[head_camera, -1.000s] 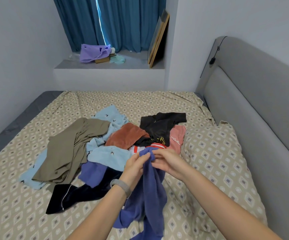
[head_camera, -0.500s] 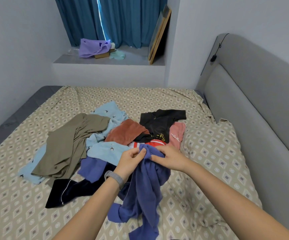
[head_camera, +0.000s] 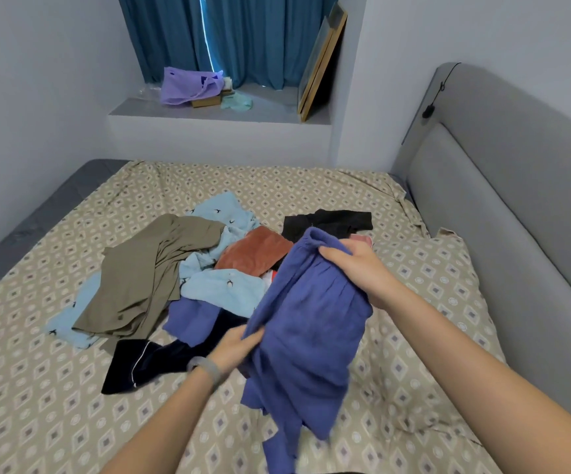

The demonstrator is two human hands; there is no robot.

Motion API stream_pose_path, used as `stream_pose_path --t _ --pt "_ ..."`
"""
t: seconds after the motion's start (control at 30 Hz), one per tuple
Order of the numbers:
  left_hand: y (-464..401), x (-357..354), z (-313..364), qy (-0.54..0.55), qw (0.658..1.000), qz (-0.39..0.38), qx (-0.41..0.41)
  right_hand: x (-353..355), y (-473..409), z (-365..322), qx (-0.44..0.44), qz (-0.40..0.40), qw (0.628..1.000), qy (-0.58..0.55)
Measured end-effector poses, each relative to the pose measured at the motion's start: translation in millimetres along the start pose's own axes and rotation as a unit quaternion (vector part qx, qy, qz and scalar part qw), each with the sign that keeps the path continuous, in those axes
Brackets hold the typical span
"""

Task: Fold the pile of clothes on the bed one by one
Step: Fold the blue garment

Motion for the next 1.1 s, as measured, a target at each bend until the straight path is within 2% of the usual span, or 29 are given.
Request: stream_pose_path --t 0.1,0.2,0.3,0.37,0.53,0.63,0.77,0.83,1.0,1.07,1.1 --pt "9 53 35 -0.104 0.993 0.016 -0.046 2 13 48 -0.059 0.011 0.998 0.021" --pt "9 77 75 -0.23 0.971 -0.009 -0.066 -15 33 99 -0.11 0.022 0.994 -0.008" --pt "-1 59 94 -0.325 0.941 -0.052 -0.085 -27 48 139 -0.144 0.053 0.987 -0.049" --pt "-15 36 79 -0.375 0.92 -0.087 -0.075 -31 55 171 -0.179 0.078 0.978 -0.079" --pt "-98 -2 -29 -0.454 0.88 -0.139 -0.013 -45 53 302 -0.282 0.101 0.945 -0.129" --pt "-156 -14 -108 -0.509 0.857 -0.079 -0.01 -63 37 395 -0.313 0.099 0.937 -0.12" --pt "-218 -47 -212 -0.596 0.801 -0.05 0.008 -91 26 520 -0.359 0.077 0.93 -0.002" --pt "-230 -51 -222 -0.604 0.796 -0.028 -0.007 -92 19 534 -0.349 0.089 0.933 0.026" --pt "-272 -80 -296 -0.619 0.785 -0.013 -0.019 -98 23 614 -0.352 0.124 0.917 0.14" --pt "-279 -81 -308 -0.623 0.782 -0.008 -0.02 -98 24 619 -0.348 0.132 0.908 0.19" --pt "-280 -80 -311 -0.611 0.791 0.002 -0.021 -98 24 618 -0.342 0.139 0.904 0.215"
Point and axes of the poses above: each hand's wrist, its own y-axis away from the middle knuckle, its own x-axis out of the back of the hand, z = x × y, the point moved 10 cm from there along -y, towards the middle knuckle, and after that the axes turned 11 degrees about y, right-handed, at the moved point
